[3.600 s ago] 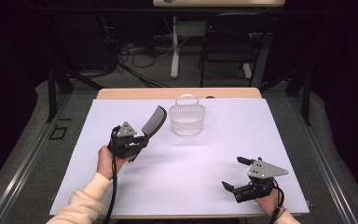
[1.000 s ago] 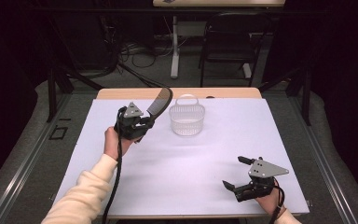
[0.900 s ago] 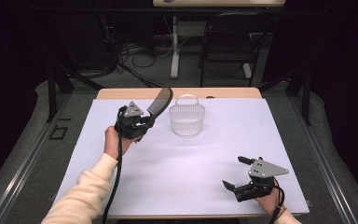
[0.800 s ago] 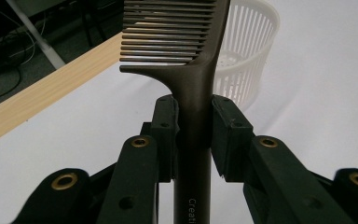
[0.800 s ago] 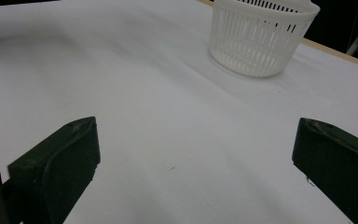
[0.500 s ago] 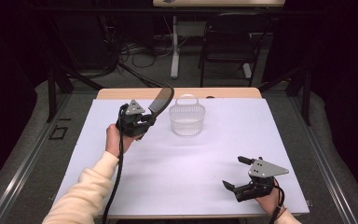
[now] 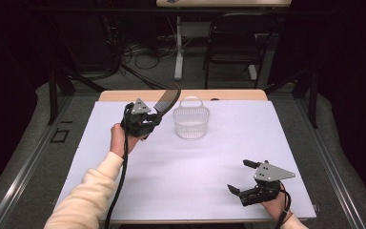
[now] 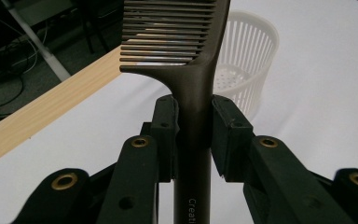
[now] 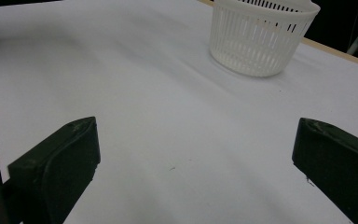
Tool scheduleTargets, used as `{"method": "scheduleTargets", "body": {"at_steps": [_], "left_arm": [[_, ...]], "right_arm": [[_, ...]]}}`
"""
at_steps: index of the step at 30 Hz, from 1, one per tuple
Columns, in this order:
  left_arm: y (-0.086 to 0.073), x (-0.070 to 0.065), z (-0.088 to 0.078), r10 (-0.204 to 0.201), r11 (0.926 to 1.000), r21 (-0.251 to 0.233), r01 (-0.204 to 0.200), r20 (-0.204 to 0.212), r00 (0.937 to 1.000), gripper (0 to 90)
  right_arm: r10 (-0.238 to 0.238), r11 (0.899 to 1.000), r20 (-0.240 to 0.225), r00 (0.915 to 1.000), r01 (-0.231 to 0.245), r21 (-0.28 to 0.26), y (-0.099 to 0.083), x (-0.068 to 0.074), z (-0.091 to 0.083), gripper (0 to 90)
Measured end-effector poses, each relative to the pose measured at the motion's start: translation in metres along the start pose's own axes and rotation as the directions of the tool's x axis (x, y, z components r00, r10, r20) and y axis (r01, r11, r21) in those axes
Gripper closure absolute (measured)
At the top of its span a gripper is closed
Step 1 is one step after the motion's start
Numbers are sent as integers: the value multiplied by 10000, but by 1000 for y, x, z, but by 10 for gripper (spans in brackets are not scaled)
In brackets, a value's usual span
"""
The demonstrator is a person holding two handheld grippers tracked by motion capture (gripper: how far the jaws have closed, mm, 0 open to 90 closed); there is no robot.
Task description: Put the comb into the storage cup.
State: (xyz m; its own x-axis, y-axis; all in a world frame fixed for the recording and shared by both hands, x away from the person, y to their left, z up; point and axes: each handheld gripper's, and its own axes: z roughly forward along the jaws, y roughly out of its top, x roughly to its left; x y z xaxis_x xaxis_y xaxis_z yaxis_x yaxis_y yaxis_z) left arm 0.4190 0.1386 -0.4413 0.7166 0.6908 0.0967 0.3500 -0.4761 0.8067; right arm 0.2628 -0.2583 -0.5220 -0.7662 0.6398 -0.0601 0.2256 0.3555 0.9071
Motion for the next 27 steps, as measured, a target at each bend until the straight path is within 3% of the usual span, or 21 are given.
{"method": "scheduleTargets", "body": {"at_steps": [27], "left_arm": [[19, 2, 9, 97, 9998, -179, -97, -42, 9999, 725]], "right_arm": [[1, 10000, -20, 10000, -1, 10, 0, 0, 0, 4]]}}
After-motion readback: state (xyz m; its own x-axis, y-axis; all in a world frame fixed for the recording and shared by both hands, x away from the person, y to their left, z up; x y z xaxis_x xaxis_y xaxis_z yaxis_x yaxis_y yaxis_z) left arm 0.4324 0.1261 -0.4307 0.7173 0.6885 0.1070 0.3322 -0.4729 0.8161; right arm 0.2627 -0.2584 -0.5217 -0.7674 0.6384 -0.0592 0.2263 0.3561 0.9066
